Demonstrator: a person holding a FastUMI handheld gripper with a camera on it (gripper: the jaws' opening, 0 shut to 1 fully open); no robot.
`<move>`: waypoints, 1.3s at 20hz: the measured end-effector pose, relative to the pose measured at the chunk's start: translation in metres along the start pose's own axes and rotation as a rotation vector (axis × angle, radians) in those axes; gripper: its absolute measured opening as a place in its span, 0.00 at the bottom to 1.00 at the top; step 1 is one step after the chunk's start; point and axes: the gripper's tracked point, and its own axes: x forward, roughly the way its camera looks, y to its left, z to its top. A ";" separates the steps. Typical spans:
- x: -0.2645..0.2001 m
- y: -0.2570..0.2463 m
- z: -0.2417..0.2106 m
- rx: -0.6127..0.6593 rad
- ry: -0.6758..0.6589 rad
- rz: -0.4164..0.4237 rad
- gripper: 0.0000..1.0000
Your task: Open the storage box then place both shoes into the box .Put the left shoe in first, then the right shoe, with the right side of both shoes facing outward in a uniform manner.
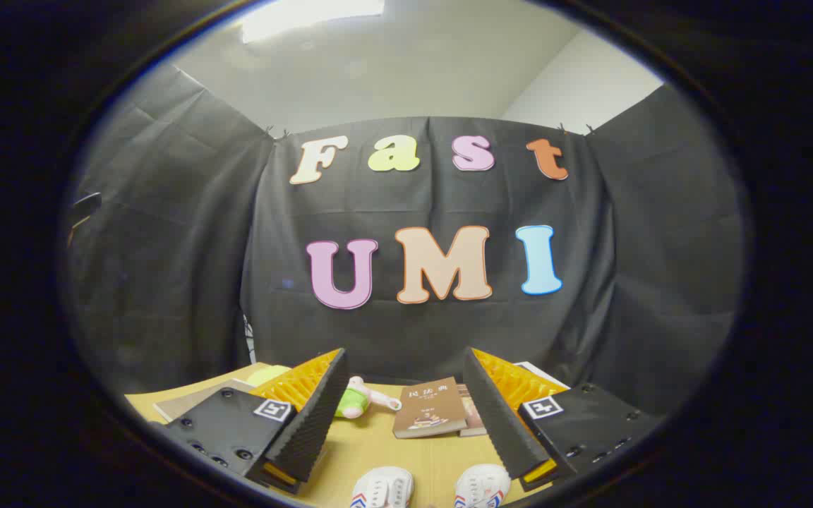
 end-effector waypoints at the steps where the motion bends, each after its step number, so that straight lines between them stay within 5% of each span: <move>1: 0.000 0.001 0.000 0.003 -0.001 0.002 1.00; 16: 0.008 0.004 -0.007 0.006 0.014 0.034 1.00; 26: 0.000 0.046 -0.082 0.431 0.279 0.257 1.00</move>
